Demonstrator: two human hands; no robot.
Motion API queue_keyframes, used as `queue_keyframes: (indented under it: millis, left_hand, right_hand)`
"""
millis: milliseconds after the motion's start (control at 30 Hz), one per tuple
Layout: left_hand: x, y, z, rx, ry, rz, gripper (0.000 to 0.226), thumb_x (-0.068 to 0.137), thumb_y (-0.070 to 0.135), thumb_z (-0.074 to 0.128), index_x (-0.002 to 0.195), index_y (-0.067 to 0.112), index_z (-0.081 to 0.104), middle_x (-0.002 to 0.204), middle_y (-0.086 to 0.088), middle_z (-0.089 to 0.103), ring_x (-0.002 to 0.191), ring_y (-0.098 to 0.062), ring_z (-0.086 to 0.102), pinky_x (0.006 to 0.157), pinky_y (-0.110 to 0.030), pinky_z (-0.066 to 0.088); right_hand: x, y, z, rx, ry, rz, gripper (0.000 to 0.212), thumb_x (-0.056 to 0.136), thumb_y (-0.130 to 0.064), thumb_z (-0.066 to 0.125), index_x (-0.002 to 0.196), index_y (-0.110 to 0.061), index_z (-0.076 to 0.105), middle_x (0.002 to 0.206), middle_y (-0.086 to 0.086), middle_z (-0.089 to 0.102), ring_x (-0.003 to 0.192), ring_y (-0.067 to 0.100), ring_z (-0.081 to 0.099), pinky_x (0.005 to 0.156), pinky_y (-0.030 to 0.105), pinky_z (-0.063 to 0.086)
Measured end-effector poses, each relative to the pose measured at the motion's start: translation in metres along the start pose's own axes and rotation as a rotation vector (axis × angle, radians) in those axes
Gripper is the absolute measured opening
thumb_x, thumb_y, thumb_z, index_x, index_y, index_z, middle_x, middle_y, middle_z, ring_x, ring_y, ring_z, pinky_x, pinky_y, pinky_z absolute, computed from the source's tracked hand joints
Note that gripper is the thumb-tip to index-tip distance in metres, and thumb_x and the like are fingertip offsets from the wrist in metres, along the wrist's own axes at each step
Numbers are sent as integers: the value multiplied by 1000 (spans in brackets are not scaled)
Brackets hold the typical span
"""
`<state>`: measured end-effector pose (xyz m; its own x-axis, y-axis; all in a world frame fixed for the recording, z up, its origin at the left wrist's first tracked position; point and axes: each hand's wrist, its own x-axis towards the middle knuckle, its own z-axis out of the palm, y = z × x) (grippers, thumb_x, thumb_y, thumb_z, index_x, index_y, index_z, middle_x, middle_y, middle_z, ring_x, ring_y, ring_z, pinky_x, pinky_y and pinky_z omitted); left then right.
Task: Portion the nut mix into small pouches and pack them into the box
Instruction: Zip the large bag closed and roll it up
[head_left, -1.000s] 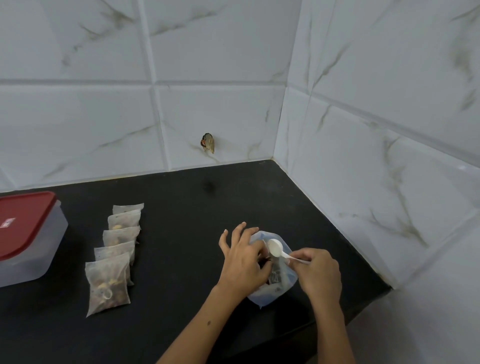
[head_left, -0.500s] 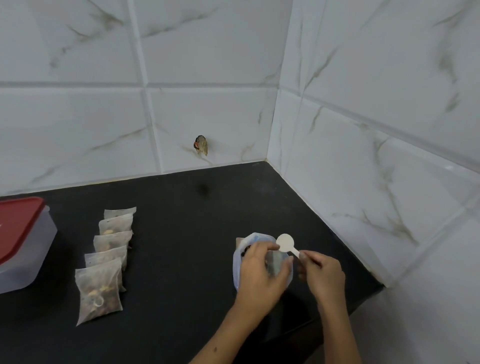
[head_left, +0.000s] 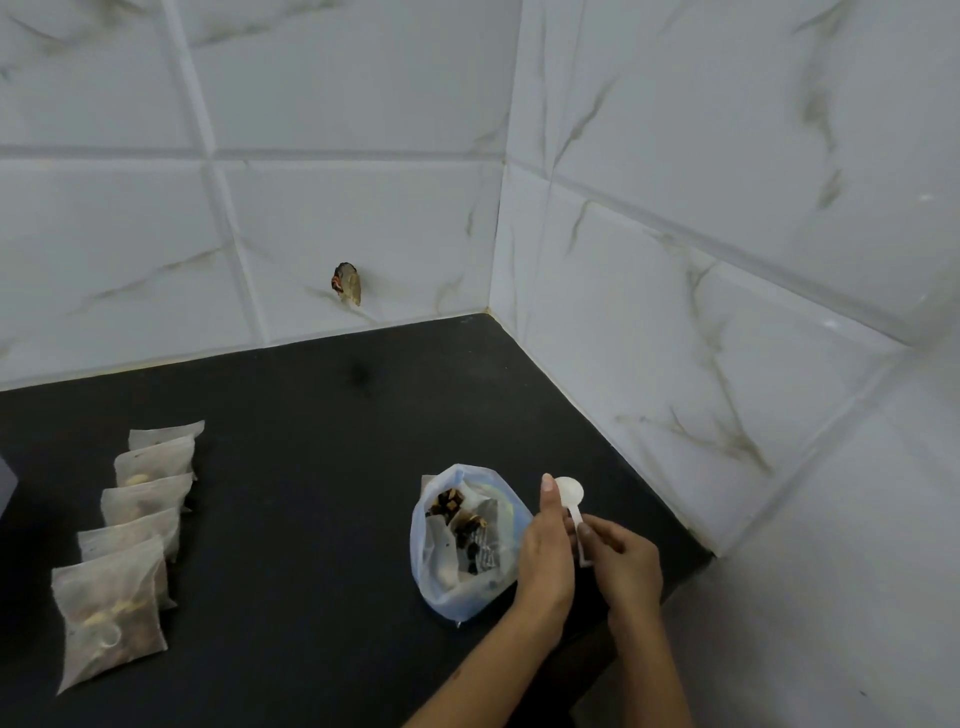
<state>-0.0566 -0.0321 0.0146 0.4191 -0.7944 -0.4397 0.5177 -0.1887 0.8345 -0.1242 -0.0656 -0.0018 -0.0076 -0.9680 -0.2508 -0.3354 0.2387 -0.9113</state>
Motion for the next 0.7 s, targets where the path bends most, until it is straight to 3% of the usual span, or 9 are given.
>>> queue_keyframes:
  millis: [167, 267, 367, 433, 500, 567, 633, 700]
  left_hand:
    - [9, -8, 1, 23, 48, -7, 47, 95, 62, 28, 79, 26, 54, 85, 3, 63, 89, -13, 62, 83, -27, 47]
    - [13, -8, 1, 50, 59, -33, 49, 95, 62, 28, 84, 22, 53, 83, 5, 60, 84, -9, 59, 75, -24, 46]
    - [16, -9, 3, 88, 39, -66, 52, 94, 65, 28, 95, 20, 54, 87, 6, 59, 93, -14, 60, 87, -28, 47]
    - [12, -5, 0, 163, 17, -61, 52, 94, 65, 31, 93, 20, 57, 90, 4, 63, 95, -14, 61, 90, -31, 48]
    - [0, 4, -8, 244, -35, 38, 46, 96, 57, 40, 82, 19, 60, 78, 5, 63, 78, -9, 60, 77, -26, 48]
    - [-16, 19, -21, 286, -40, 269, 32, 96, 43, 52, 80, 17, 64, 72, 6, 65, 71, -5, 61, 70, -19, 47]
    - [-22, 34, -41, 361, 101, 517, 13, 94, 32, 59, 88, 23, 68, 82, 11, 70, 82, 0, 66, 73, -14, 50]
    - [-21, 47, -63, 500, 298, 670, 6, 92, 29, 61, 95, 26, 66, 88, 14, 68, 88, 1, 64, 76, -18, 53]
  right_hand:
    - [10, 8, 6, -203, 54, -92, 17, 86, -14, 66, 101, -14, 72, 94, 1, 70, 81, 10, 60, 70, 21, 42]
    - [13, 11, 12, -259, 85, -106, 15, 86, -16, 67, 99, -14, 73, 93, 1, 71, 80, 10, 60, 66, 21, 40]
    - [16, 12, 14, -296, 105, -98, 16, 87, -16, 65, 101, -14, 72, 96, 2, 71, 79, 9, 58, 63, 20, 38]
    - [16, 11, 12, -325, 117, -102, 17, 88, -16, 64, 103, -13, 71, 97, 4, 71, 79, 10, 56, 63, 21, 38]
    - [15, 6, 11, -340, 145, -127, 19, 88, -17, 64, 106, -12, 70, 101, 6, 70, 83, 13, 58, 68, 23, 40]
    - [12, -4, 12, -341, 191, -171, 22, 88, -19, 64, 108, -11, 69, 104, 7, 69, 90, 16, 60, 70, 24, 39]
    - [9, -16, 18, -351, 225, -204, 24, 89, -20, 62, 111, -12, 67, 105, 7, 68, 94, 18, 60, 70, 24, 39]
    - [6, -25, 24, -402, 233, -217, 23, 90, -19, 61, 112, -13, 67, 107, 7, 67, 97, 20, 60, 70, 23, 40]
